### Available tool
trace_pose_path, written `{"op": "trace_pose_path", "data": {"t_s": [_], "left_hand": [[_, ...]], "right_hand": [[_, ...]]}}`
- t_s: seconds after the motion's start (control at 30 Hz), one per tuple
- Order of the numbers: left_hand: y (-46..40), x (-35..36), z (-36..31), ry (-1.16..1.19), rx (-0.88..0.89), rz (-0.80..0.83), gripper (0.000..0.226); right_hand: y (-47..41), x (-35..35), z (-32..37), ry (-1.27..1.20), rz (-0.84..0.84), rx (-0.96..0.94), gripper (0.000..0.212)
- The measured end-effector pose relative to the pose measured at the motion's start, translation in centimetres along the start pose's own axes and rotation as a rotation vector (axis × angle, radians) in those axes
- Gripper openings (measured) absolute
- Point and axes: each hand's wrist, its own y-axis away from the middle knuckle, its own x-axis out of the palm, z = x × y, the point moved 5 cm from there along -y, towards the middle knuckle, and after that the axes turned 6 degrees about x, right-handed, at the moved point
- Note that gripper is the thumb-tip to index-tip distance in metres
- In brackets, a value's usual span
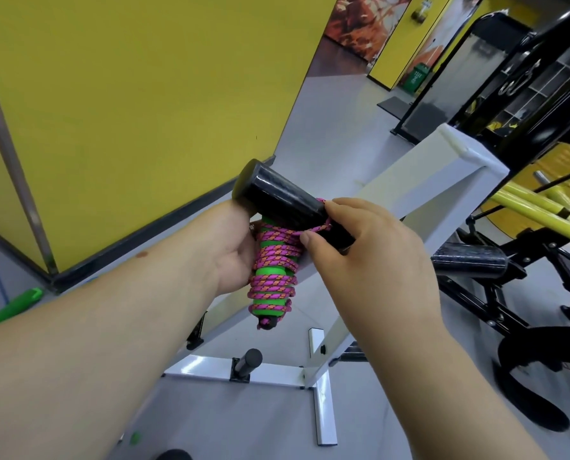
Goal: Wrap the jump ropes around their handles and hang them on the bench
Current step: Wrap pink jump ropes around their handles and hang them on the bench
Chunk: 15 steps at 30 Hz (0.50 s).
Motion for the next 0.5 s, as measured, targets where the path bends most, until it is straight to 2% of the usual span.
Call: {"op": "trace_pose_path", "data": {"t_s": [0.23, 0.5], "left_hand": [[1.7, 0.2, -1.3, -0.074, 0.042, -0.034, 0.026], [2.4, -0.6, -2.5, -0.152, 0.087, -0.078, 0.02]], "right_hand": [[0.5, 0.2, 0.1, -0.048, 0.056, -0.054, 0.026], [0.9, 0.0, 0.8, -0.111, 0.075, -0.08, 0.036]]}}
